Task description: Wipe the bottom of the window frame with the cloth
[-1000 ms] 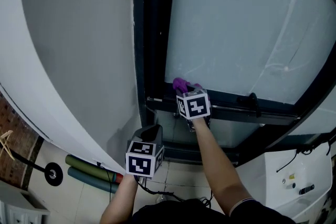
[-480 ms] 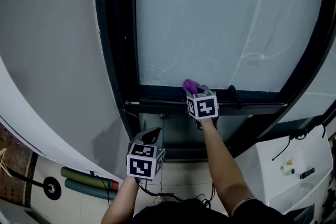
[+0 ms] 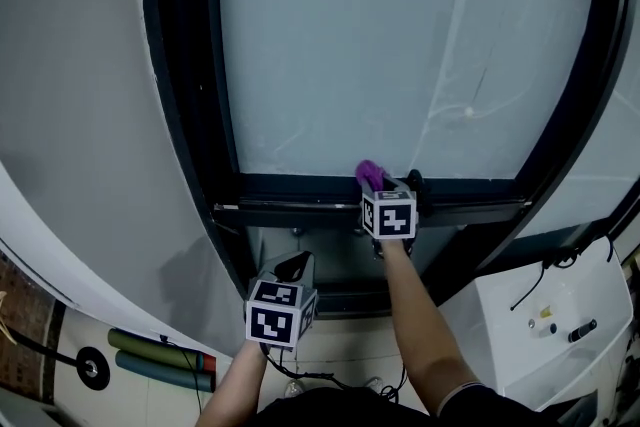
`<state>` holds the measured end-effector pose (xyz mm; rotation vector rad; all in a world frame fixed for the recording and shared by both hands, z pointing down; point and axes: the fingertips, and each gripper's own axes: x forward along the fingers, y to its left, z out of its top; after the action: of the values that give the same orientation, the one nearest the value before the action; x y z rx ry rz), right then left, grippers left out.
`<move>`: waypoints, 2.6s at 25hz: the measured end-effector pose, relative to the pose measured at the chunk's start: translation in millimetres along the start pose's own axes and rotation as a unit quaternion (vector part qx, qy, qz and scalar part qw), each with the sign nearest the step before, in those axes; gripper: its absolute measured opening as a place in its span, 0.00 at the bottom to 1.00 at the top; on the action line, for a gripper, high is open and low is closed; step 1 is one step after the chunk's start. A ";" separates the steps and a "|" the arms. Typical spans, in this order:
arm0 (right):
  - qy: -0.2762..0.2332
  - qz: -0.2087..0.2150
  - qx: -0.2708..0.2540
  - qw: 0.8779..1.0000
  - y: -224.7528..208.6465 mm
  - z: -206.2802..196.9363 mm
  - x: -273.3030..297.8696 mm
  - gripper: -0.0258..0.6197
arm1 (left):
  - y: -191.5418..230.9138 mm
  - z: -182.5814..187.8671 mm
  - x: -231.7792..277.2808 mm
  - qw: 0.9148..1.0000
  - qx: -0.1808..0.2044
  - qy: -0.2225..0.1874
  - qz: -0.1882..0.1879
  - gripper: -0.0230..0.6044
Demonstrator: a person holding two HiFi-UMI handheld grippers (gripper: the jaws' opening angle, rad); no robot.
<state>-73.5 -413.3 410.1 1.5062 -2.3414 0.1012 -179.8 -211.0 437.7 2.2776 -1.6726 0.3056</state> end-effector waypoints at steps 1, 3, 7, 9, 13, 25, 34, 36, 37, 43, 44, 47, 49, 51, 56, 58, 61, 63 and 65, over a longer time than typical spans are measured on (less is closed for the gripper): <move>0.000 0.003 -0.001 1.000 -0.3 -0.2 -0.2 0.24 | -3.3 -1.0 1.0 1.000 0.001 0.001 -0.001 0.05; -0.002 0.017 -0.004 1.000 3.1 1.5 -1.7 0.24 | -5.0 -0.7 1.2 1.000 -0.001 0.000 0.002 0.05; -0.052 0.071 0.009 0.996 21.4 23.2 -25.6 0.24 | 0.6 16.4 2.4 1.000 0.007 -0.017 0.019 0.05; -0.089 0.094 0.015 0.991 28.3 39.6 -49.2 0.24 | 1.2 30.4 6.4 0.999 0.014 -0.031 0.024 0.05; -0.147 0.136 0.035 0.979 25.0 63.6 -98.3 0.24 | -6.8 66.6 13.0 0.996 0.025 -0.075 0.032 0.05; -0.250 0.166 0.094 0.949 -63.1 98.1 -208.3 0.24 | -83.8 140.9 22.9 0.986 0.047 -0.161 -0.012 0.05; -0.213 0.134 0.091 0.964 -109.6 50.3 -212.1 0.24 | -138.1 127.4 63.1 0.989 0.046 -0.127 -0.063 0.05; -0.199 0.136 0.096 0.966 -112.8 36.5 -206.6 0.24 | -143.6 120.6 71.1 0.990 0.046 -0.117 -0.066 0.05; -0.193 0.137 0.098 0.967 -114.0 30.8 -204.4 0.24 | -145.6 117.7 74.4 0.990 0.046 -0.112 -0.066 0.05; -0.177 0.142 0.103 0.968 -115.6 13.9 -198.2 0.24 | -151.7 106.9 85.1 0.992 0.046 -0.095 -0.069 0.05; -0.176 0.143 0.102 0.969 -115.4 13.0 -197.6 0.24 | -152.1 106.2 85.4 0.992 0.046 -0.094 -0.069 0.05; -0.173 0.142 0.100 0.969 -114.3 10.3 -196.6 0.24 | -152.5 104.6 85.0 0.992 0.047 -0.092 -0.069 0.05; -0.171 0.142 0.098 0.970 -113.1 9.3 -195.8 0.24 | -152.6 103.7 84.6 0.992 0.048 -0.092 -0.070 0.05; -0.170 0.141 0.095 0.971 -111.7 8.7 -195.0 0.24 | -153.3 103.1 84.2 0.992 0.049 -0.090 -0.071 0.05; -0.165 0.139 0.093 0.972 -109.1 7.1 -192.5 0.24 | -152.9 104.3 83.0 0.992 0.050 -0.091 -0.072 0.05; -0.164 0.137 0.093 0.973 -108.8 7.0 -192.9 0.24 | -152.3 105.0 82.2 0.992 0.050 -0.091 -0.073 0.05; -0.163 0.135 0.092 0.973 -108.9 7.1 -192.8 0.24 | -151.5 105.0 82.3 0.992 0.050 -0.091 -0.075 0.05; -0.163 0.135 0.092 0.973 -108.6 6.7 -192.8 0.24 | -151.4 104.6 82.7 0.992 0.050 -0.090 -0.076 0.05; -0.162 0.135 0.092 0.973 -108.2 6.2 -193.0 0.24 | -151.6 104.5 82.9 0.992 0.051 -0.090 -0.076 0.05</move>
<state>93.2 -294.1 326.5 1.3598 -2.8624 0.1532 -10.8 -280.3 351.6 2.5599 -1.5845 0.1588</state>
